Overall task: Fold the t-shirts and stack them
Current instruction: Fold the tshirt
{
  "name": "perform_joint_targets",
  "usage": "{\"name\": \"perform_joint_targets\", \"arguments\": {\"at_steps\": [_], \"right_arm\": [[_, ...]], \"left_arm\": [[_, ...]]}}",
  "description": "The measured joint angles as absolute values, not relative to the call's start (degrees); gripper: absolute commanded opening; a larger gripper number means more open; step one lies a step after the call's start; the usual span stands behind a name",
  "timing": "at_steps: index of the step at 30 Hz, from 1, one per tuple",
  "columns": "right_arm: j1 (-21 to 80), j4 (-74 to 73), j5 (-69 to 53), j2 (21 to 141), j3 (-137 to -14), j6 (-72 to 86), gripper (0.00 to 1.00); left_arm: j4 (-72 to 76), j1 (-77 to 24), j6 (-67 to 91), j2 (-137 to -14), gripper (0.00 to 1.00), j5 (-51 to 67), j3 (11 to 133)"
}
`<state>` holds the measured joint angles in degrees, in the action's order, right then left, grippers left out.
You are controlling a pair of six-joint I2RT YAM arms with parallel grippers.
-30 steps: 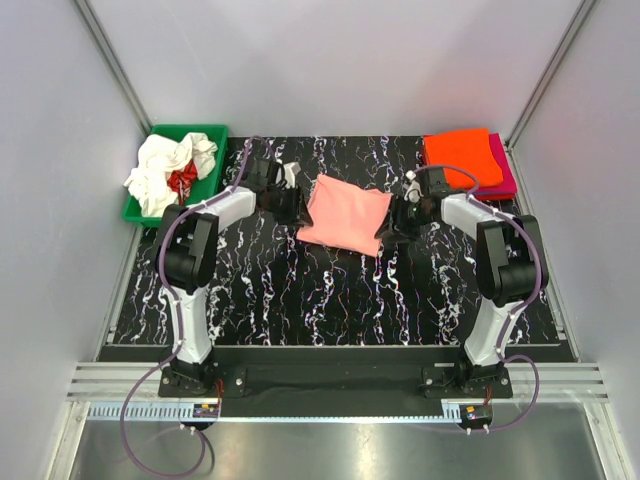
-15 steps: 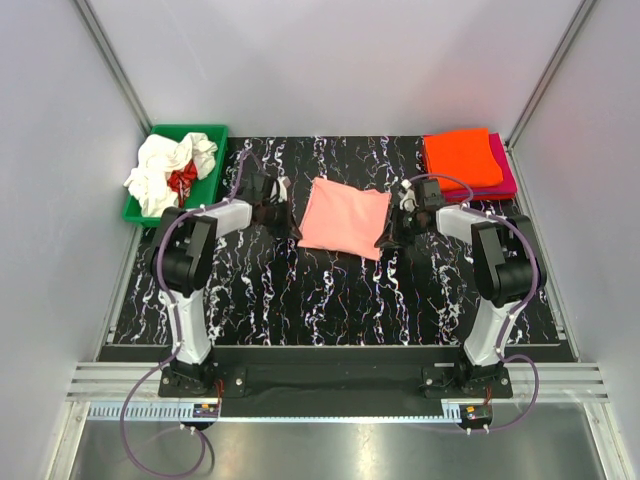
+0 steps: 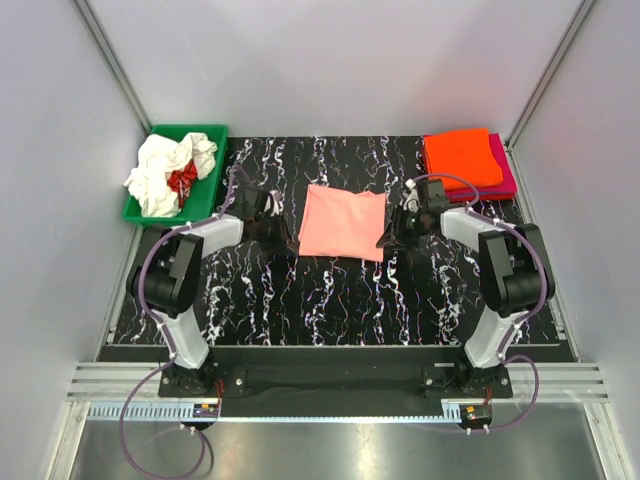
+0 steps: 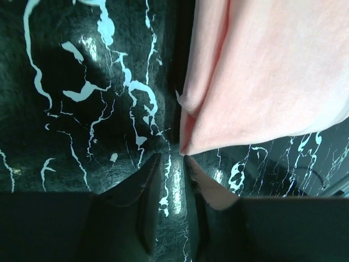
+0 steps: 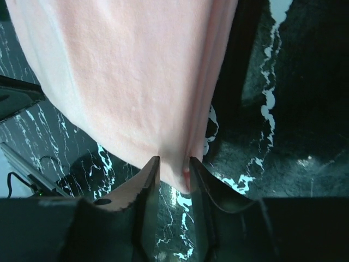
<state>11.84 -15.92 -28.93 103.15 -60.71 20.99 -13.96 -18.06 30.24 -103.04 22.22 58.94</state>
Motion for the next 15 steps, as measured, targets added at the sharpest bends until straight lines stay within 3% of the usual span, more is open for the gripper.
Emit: {"name": "perform_joint_targets", "arguments": {"at_steps": [4, 11, 15], "right_arm": [[11.8, -19.6, -25.3, 100.6, -60.9, 21.4, 0.36], [12.1, -23.4, -20.8, 96.1, -63.9, 23.4, 0.27], [12.8, -23.2, -19.4, 97.3, -68.0, 23.2, 0.31]], "left_arm": [[-16.1, -18.1, 28.9, -103.6, 0.28, 22.4, 64.3], [-13.4, -18.1, 25.9, -115.9, 0.28, 27.6, 91.3], [-13.1, -18.0, 24.8, -125.9, 0.28, 30.6, 102.1]]}}
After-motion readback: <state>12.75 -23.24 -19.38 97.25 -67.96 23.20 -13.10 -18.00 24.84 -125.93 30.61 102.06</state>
